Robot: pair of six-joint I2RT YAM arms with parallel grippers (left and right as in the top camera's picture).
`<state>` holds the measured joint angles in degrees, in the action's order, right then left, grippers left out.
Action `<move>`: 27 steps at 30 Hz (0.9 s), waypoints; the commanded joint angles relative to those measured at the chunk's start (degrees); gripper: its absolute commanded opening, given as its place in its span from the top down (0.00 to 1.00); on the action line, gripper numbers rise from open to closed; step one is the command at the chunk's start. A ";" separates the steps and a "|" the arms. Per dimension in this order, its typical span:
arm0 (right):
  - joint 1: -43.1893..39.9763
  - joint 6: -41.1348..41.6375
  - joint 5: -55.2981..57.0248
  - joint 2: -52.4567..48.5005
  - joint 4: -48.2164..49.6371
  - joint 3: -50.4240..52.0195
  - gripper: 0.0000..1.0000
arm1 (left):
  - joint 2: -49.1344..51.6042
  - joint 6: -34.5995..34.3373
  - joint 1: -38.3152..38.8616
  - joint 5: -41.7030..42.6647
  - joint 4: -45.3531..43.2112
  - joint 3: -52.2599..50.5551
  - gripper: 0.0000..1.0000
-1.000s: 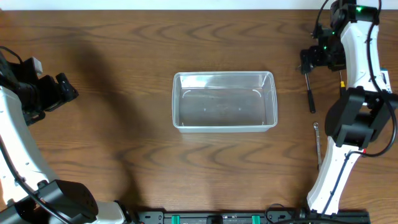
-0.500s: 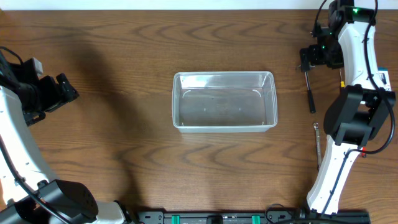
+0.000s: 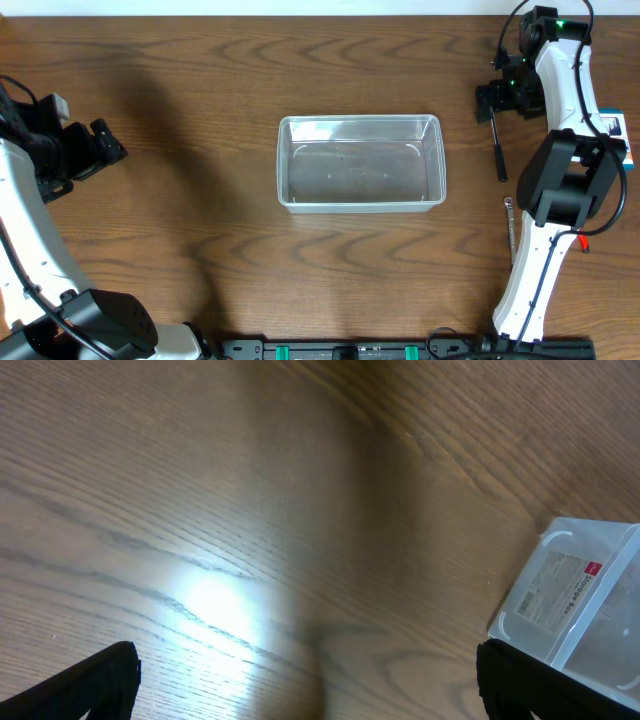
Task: Pack container
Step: 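Lower the right gripper and grasp the claw hammer handle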
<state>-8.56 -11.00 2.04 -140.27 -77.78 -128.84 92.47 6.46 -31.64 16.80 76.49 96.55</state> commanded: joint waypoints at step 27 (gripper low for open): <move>0.07 -0.42 -0.57 -3.82 2.60 -0.79 0.01 | 0.04 0.79 -0.22 0.55 0.22 0.00 0.02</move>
<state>-8.56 -11.00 1.91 -143.11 -75.35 -128.84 92.47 6.46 -31.64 16.80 76.49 96.55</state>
